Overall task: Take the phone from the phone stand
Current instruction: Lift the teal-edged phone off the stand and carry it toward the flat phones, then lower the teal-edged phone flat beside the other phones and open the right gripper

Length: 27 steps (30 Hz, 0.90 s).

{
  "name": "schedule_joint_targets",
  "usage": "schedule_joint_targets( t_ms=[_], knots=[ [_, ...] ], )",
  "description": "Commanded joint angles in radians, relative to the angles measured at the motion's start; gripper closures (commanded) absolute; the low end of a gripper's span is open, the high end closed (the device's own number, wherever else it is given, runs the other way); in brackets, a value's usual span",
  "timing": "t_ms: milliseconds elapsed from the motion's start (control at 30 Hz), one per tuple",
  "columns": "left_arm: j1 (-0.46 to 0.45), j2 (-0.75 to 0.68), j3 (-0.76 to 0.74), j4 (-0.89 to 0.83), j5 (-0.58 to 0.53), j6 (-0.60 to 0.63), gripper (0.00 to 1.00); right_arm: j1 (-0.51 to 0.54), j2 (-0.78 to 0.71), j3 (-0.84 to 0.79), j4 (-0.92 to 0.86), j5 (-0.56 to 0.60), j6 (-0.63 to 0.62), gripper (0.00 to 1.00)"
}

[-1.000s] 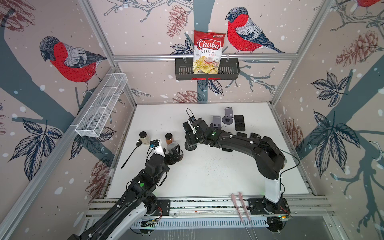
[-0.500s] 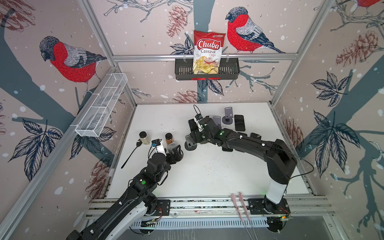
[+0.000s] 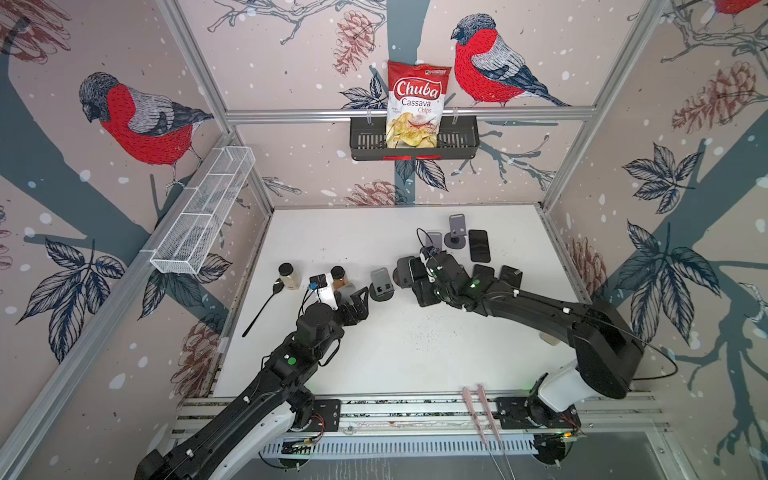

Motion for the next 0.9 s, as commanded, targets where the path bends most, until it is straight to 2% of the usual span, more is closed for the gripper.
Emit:
schedule_joint_targets(
  t_ms=[0, 400, 667, 867],
  knots=[
    [0.000, 0.028, -0.002, 0.098, 0.045, -0.006, 0.03, 0.008, -0.027, -0.056, 0.000, -0.019, 0.057, 0.26],
    [-0.019, 0.131, 0.020, 0.215, 0.145, -0.027, 0.03, 0.076, -0.061, -0.207, 0.018, -0.016, 0.155, 0.26],
    [-0.081, 0.182, 0.039, 0.242, 0.097, -0.021, 0.03, 0.111, -0.015, -0.197, 0.005, -0.015, 0.171, 0.26],
    [-0.086, 0.178, 0.044, 0.233, 0.077, -0.021, 0.03, 0.112, 0.028, -0.180, 0.000, -0.017, 0.171, 0.25]
  ],
)
